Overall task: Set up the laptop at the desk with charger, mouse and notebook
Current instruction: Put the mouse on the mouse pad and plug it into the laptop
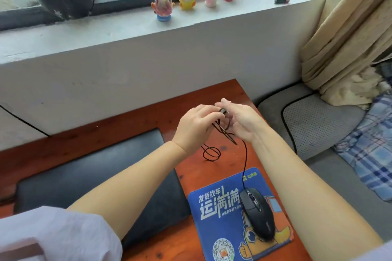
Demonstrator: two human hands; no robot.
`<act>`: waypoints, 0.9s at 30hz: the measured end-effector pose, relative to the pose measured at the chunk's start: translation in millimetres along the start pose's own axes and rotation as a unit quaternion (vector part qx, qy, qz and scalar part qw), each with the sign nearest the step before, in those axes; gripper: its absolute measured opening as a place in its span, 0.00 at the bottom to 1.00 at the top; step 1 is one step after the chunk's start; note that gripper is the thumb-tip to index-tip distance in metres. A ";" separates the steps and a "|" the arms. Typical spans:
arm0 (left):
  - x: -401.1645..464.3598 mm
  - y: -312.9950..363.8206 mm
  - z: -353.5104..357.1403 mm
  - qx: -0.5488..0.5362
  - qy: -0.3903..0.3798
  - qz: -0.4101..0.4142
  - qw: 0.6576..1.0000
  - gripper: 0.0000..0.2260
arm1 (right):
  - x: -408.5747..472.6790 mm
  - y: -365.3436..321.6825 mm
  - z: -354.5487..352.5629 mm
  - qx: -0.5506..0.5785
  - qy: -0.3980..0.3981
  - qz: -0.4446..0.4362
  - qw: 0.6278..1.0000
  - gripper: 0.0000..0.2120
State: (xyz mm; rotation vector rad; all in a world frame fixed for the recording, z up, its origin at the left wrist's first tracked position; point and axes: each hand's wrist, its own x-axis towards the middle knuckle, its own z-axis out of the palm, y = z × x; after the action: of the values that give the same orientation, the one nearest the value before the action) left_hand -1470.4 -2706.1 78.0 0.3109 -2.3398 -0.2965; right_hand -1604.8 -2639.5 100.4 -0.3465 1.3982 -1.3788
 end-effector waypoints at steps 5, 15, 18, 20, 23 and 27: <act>-1.1 -30.2 18.4 0.177 -0.124 0.005 0.976 0.21 | 27.0 -12.1 -5.1 0.034 0.039 -0.097 0.994 0.08; -70.9 -115.7 -3.2 0.200 -0.302 -0.436 0.824 0.20 | 32.7 -3.9 -3.7 -0.259 -0.085 -0.275 0.922 0.15; -87.3 -116.0 -5.2 0.198 -0.289 -0.470 0.810 0.17 | 25.5 10.7 12.6 -0.260 -0.137 -0.254 0.922 0.07; -90.6 -116.2 -3.9 0.196 -0.283 -0.474 0.810 0.19 | 21.4 13.9 21.1 -0.255 -0.149 -0.260 0.919 0.06; -89.1 -119.9 0.3 0.200 -0.297 -0.484 0.799 0.24 | 19.8 14.9 28.0 -0.280 -0.161 -0.290 0.901 0.08; -85.4 -127.0 4.8 0.191 -0.305 -0.500 0.788 0.21 | 20.7 17.4 29.7 -0.332 -0.158 -0.318 0.874 0.06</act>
State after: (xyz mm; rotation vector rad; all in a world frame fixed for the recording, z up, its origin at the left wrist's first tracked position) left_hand -1397.3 -2799.1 -19.3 1.9275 -2.6067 -0.4597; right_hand -1580.4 -2666.9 83.8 -1.5322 1.5022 -1.2054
